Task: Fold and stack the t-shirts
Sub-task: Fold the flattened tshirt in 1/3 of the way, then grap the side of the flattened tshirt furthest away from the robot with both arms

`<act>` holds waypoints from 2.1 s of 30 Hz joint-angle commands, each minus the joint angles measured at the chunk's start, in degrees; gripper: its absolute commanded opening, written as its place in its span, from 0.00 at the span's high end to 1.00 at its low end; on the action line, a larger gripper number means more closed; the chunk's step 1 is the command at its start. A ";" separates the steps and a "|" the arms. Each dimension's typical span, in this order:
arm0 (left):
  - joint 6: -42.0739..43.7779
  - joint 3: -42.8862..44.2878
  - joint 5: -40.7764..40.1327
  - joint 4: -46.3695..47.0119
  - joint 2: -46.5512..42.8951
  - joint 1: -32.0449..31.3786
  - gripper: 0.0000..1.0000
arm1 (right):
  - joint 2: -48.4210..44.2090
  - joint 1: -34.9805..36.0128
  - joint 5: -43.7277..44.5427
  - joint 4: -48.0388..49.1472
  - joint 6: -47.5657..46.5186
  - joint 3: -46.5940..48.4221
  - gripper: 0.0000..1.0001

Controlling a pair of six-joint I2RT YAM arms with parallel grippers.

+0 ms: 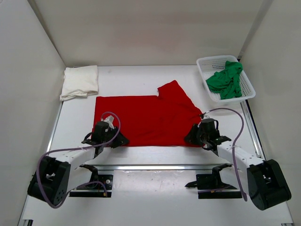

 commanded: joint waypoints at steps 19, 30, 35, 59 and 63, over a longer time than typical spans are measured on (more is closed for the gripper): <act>10.09 46.61 -13.39 -12.06 29.69 25.23 0.80 | 10.77 12.34 -8.93 7.33 -7.96 13.34 1.00; 17.05 59.46 -18.59 -17.09 44.11 28.50 0.53 | 10.60 13.75 -9.90 10.68 -7.34 10.52 0.99; 17.32 63.07 -18.24 -17.54 48.60 27.44 0.51 | 11.57 14.28 -10.61 10.59 -7.34 11.05 0.99; 15.74 66.33 -21.84 -17.80 50.98 25.51 0.93 | 11.21 9.72 -10.00 11.20 -7.08 19.74 0.85; 15.74 66.85 -21.75 -18.41 51.33 25.60 0.89 | 15.85 7.17 -10.60 12.17 -7.08 25.09 0.78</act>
